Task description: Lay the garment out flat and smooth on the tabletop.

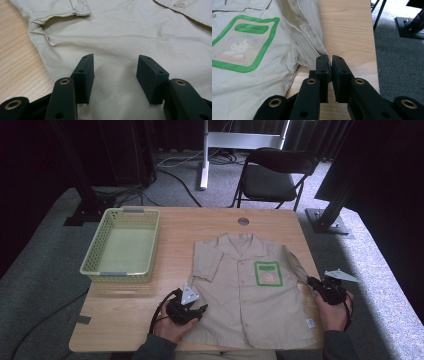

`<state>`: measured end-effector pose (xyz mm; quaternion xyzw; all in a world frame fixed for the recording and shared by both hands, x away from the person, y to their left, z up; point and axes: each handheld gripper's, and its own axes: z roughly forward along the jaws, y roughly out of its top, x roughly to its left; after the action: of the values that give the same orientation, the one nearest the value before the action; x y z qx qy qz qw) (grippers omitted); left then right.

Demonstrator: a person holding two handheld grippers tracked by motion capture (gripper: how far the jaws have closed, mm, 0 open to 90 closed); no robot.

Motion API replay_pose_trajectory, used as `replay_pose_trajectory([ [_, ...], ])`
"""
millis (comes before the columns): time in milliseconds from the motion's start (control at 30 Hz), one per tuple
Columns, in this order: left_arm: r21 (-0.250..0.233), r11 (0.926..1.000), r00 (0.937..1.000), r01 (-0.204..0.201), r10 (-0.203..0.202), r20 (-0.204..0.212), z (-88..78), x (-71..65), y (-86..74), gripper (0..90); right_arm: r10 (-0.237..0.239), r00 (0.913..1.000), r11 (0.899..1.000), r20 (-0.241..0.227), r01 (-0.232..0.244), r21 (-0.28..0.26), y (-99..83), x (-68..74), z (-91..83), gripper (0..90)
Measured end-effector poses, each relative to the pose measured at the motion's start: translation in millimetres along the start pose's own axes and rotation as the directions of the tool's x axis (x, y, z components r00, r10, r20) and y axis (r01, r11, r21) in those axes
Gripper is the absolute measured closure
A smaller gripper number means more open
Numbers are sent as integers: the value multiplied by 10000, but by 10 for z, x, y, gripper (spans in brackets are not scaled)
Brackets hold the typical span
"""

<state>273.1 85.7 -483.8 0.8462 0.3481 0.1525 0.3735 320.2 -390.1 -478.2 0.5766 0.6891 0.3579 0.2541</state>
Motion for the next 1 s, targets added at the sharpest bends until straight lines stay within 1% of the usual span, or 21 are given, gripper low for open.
replay_pose_trajectory([
  [200,-4,10000,10000,-2,2,-1,0,0,0,491,-17,10000,10000,30,17,-18,-8,-8,-4,843],
  [500,1,10000,10000,3,-3,6,0,-1,0,491,179,9998,9998,127,-179,-33,-36,-37,-22,834],
  [767,-10,10000,10000,5,-5,-4,1,-2,0,490,116,9998,9999,147,-116,4,-46,-28,-38,830],
  [900,1,10000,10000,-6,6,0,0,-1,0,490,224,9996,9997,175,-224,13,-49,-38,-39,826],
  [1000,-11,10000,10000,11,-11,-1,1,-3,0,491,214,9995,9998,212,-214,25,-55,-49,-43,822],
])
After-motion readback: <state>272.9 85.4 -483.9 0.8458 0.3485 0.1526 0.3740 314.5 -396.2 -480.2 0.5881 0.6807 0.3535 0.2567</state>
